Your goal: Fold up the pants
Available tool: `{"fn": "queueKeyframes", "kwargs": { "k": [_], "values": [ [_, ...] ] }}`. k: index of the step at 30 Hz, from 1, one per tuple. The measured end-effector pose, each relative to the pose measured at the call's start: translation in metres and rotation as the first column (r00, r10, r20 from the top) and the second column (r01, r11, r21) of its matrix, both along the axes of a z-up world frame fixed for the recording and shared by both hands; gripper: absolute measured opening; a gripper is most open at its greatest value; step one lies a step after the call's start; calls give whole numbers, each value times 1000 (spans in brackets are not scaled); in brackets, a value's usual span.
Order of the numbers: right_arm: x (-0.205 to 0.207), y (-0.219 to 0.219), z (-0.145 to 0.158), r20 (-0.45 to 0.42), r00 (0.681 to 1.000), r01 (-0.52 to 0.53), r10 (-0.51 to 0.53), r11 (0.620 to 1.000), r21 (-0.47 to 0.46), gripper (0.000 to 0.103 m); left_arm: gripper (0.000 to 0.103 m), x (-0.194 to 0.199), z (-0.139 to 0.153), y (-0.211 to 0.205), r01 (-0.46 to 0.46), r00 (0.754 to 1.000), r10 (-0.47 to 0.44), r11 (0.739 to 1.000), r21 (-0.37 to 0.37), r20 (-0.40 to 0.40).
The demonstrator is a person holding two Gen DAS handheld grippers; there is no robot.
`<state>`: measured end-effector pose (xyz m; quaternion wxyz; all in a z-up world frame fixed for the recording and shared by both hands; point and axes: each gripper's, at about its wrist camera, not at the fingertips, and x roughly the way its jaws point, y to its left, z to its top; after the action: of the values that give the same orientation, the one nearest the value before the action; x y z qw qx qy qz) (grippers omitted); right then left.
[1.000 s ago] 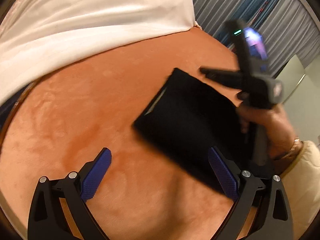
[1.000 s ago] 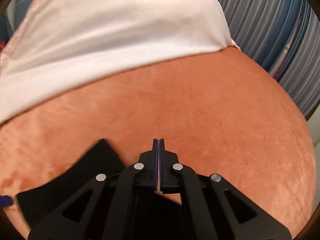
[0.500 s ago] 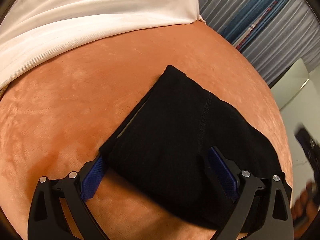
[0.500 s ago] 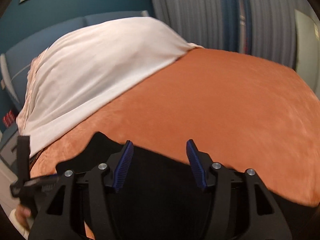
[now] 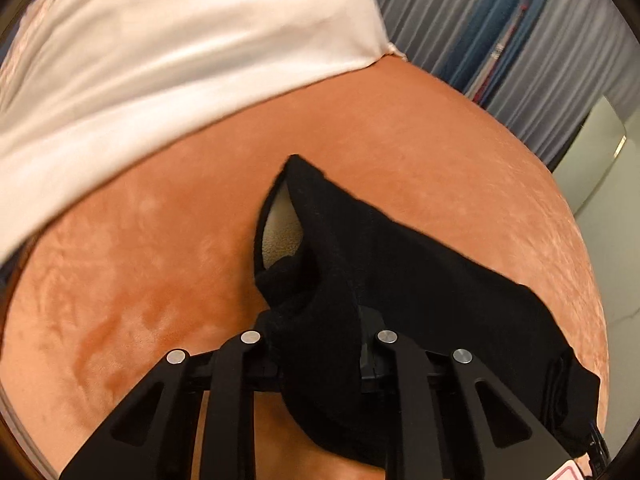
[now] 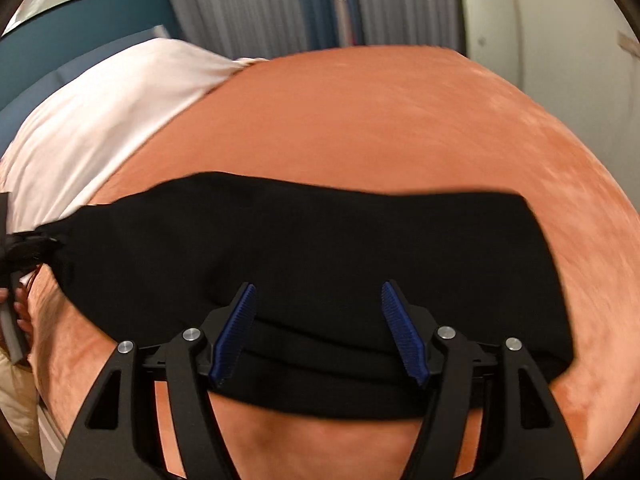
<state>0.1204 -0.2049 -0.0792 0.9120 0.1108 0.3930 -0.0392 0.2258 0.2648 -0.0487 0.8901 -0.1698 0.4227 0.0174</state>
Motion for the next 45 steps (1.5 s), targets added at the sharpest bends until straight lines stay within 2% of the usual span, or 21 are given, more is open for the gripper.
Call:
{"fn": "queueKeyframes", "kwargs": {
  "k": [2,5,6,9,12,13,15,18,20,22,25,29,31,33,35,36,37,41,43,45],
  "values": [
    [-9,-21,-1,5,1000,31,-31,999,13,63,18,-4,23,-26,43,998,-44,999,33,37],
    [-19,-41,-3,16,998,53,-53,998,45,63,18,-17,58,-82,157,981,-166,983,90,102],
    [-22,-49,-3,21,998,59,-60,997,53,63,18,-22,68,-103,199,970,-211,974,105,121],
    [-33,-68,-3,40,997,63,-66,994,85,63,18,-38,88,-177,346,919,-367,926,153,144],
    [-42,-79,-3,50,997,57,-63,992,113,63,18,-53,80,-254,483,857,-503,860,164,112],
    [-45,-84,-4,54,997,54,-61,991,120,63,18,-56,74,-273,510,844,-528,845,160,92],
    [-49,-92,-5,50,997,50,-57,991,128,63,18,-56,56,-300,542,833,-552,829,135,45],
    [-50,-100,-4,45,998,33,-40,988,148,63,18,-52,28,-322,548,835,-549,828,117,-23],
    [-51,-101,-3,50,998,20,-29,987,162,64,18,-51,17,-326,543,840,-541,833,106,-47],
    [-46,-103,-3,51,999,6,-17,978,207,71,21,-57,8,-325,540,842,-538,836,101,-51],
    [-22,-100,-2,48,998,-61,48,941,334,74,26,-65,3,-321,546,838,-543,831,103,-61],
    [19,-84,4,49,988,-153,146,896,418,74,32,-80,11,-309,549,835,-548,827,120,-38],
    [36,-72,4,40,982,-184,185,881,437,74,60,-91,19,-300,559,828,-561,824,91,-10],
    [51,-58,1,23,972,-216,233,855,472,74,61,-108,31,-291,564,819,-570,820,101,60],
    [64,-43,-6,-5,962,-232,274,825,515,75,73,-119,39,-291,568,805,-586,806,167,91],
    [68,-38,-9,-18,959,-232,283,818,527,75,74,-126,43,-289,557,804,-586,802,214,104],
    [73,-32,-13,-39,957,-222,286,816,533,75,74,-129,46,-285,553,804,-585,801,227,106],
    [85,-16,-24,-64,946,-220,317,775,592,77,74,-127,41,-257,530,830,-554,819,220,63],
    [89,-9,-24,-74,947,-214,313,786,580,77,74,-122,36,-240,488,859,-510,841,234,41],
    [90,-5,-22,-87,947,-198,309,777,597,81,74,-116,30,-221,445,887,-461,866,229,22]
  ]
}}
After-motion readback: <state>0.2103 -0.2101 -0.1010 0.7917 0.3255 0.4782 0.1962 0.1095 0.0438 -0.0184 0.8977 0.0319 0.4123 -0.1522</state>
